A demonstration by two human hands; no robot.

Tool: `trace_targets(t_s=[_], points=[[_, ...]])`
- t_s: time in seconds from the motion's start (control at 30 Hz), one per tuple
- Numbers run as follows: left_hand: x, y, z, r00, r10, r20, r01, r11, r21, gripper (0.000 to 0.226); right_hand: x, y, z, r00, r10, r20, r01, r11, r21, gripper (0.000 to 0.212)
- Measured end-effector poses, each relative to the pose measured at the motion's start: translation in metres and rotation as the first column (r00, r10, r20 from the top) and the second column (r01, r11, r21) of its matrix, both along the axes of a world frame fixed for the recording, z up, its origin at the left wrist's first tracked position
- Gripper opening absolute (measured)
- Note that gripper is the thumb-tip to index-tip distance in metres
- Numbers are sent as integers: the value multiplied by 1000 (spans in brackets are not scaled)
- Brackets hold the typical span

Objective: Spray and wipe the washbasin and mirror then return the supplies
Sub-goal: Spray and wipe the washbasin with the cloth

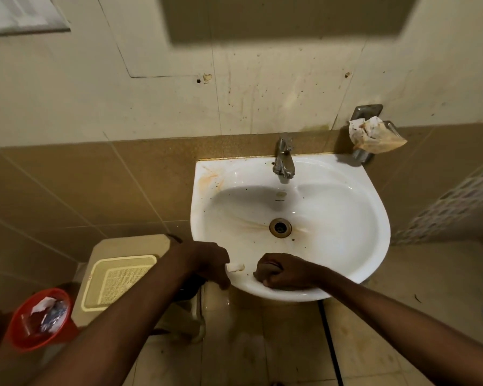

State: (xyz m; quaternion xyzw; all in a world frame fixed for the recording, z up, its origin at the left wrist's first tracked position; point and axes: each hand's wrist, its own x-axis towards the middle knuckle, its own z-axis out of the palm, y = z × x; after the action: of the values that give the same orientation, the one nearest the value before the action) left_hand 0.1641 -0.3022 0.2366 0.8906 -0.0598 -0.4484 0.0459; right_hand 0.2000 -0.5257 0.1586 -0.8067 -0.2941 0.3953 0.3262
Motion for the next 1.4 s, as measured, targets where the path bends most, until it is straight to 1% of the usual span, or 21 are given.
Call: trace_targets(t_s=[0.17, 0.33, 0.4, 0.47, 0.53, 0.57, 0.63, 0.7, 0.73, 0.8, 0.83, 0.9, 0.97, 1.0, 1.07, 1.13, 1.2, 1.27, 1.3, 1.37, 1.4], points=[[-7, 8, 0, 1000, 13, 7, -13, 1000, 27, 39, 1, 13, -7, 999, -20, 34, 17, 997, 74, 26], [-9, 2, 8, 994, 103, -29, -103, 995, 0, 44, 0, 10, -5, 999, 18, 31, -21, 994, 104, 29], [-13, -2, 10, 987, 161, -26, -162, 986, -43, 44, 0, 8, -4, 999, 22, 26, -24, 994, 105, 31], [-16, -2, 13, 971, 239, 9, -236, 963, -129, 41, -2, 16, -4, 999, -19, 30, 15, 992, 125, 31], [-16, 1, 13, 959, 283, 3, -279, 947, -160, 29, -7, 29, -4, 998, -64, 19, 61, 985, 163, 31], [-15, 3, 14, 961, 275, -23, -275, 950, -148, 23, -9, 32, -2, 998, -63, 16, 59, 984, 171, 31], [-12, 10, 14, 973, 223, -62, -228, 969, -95, 19, -6, 23, 5, 1000, -13, -16, 15, 990, 139, 31], [-7, 19, 13, 982, 191, -2, -190, 979, -75, 20, -4, -3, 11, 996, 61, -62, -55, 995, 85, 29], [-5, 25, 10, 981, 191, 41, -186, 979, -88, 29, -6, -14, 14, 995, 76, -62, -73, 995, 61, 29], [0, 37, 8, 976, 193, 98, -182, 977, -110, 47, -15, -7, 14, 999, 36, -2, -36, 997, 72, 24], [3, 43, 10, 976, 195, 97, -184, 976, -114, 48, -18, 14, 13, 999, -22, 29, 18, 993, 113, 19], [7, 55, 14, 985, 165, 45, -158, 980, -117, 40, -24, 74, 13, 983, -170, 67, 152, 963, 223, 15], [6, 68, 19, 991, 132, 31, -126, 982, -143, 35, -26, 111, 20, 964, -254, 79, 223, 933, 284, 18], [6, 74, 21, 993, 115, 36, -107, 981, -164, 35, -25, 110, 21, 961, -261, 91, 225, 931, 288, 20], [5, 85, 22, 994, 101, 39, -91, 976, -199, 36, -31, 83, 19, 956, -245, 159, 208, 953, 220, 20], [5, 92, 21, 993, 105, 60, -88, 968, -234, 35, -41, 54, 18, 939, -194, 285, 167, 979, 116, 23], [7, 95, 18, 994, 92, 51, -79, 972, -222, 35, -47, 47, 21, 901, -121, 416, 102, 992, 69, 27], [9, 97, 17, 996, 78, 46, -68, 978, -195, 37, -48, 61, 22, 870, -93, 483, 64, 995, 76, 26], [9, 99, 18, 995, 77, 71, -61, 979, -196, 39, -47, 72, 19, 852, -103, 514, 62, 993, 97, 25], [13, 104, 19, 989, 99, 109, -71, 969, -236, 39, -44, 99, 11, 820, -133, 557, 62, 988, 145, 28], [15, 107, 19, 987, 121, 103, -91, 960, -264, 36, -42, 114, 9, 805, -156, 573, 81, 985, 154, 33]])
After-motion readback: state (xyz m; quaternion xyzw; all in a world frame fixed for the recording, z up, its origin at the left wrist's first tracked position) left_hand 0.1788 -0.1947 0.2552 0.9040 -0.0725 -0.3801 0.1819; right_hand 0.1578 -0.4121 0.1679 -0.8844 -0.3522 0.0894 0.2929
